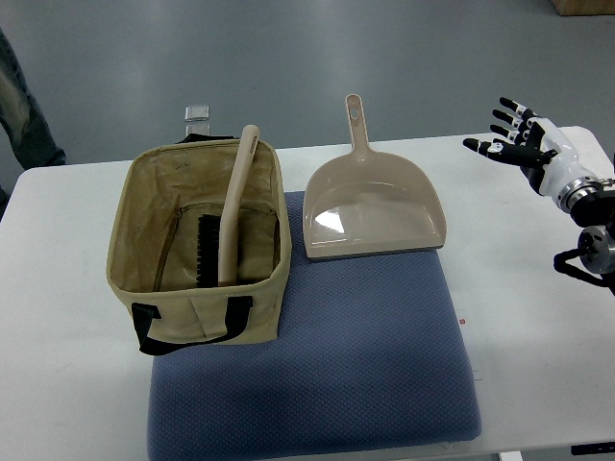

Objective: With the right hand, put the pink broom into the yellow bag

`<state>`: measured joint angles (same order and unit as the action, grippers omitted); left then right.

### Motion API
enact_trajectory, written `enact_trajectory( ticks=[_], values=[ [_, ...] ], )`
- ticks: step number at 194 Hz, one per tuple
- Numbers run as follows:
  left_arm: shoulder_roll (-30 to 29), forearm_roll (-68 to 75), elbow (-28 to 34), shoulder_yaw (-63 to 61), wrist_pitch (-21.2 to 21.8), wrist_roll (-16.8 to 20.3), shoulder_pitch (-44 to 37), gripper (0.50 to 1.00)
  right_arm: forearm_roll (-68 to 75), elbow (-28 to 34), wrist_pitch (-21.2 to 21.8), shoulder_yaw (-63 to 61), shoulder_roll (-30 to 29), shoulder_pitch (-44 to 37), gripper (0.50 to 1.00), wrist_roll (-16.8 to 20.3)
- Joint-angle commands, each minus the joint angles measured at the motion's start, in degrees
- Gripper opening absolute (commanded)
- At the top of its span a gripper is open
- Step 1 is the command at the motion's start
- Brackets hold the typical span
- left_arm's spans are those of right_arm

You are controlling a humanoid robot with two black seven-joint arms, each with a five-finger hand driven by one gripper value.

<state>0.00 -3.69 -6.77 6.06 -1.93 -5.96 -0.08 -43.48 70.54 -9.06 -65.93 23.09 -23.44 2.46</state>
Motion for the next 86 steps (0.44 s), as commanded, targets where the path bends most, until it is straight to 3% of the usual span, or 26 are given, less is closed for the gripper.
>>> enact_trajectory(
  ticks=[1,50,86],
  values=[
    [0.0,0.0,0.0,0.0,0.0,0.0,0.0,1.0,0.0,0.1,0.1,-3.9,-3.5,1.2,0.928,0.0],
    [0.0,0.0,0.0,0.0,0.0,0.0,0.0,1.0,-0.6,0.7,0.4,-10.7,-9.8,3.8,0.928,-0.1],
    [0.0,0.0,0.0,0.0,0.0,0.0,0.0,1.0,-1.1,0.7,0.5,-12.9,-13.9,5.7,0.928,-3.1]
  ],
)
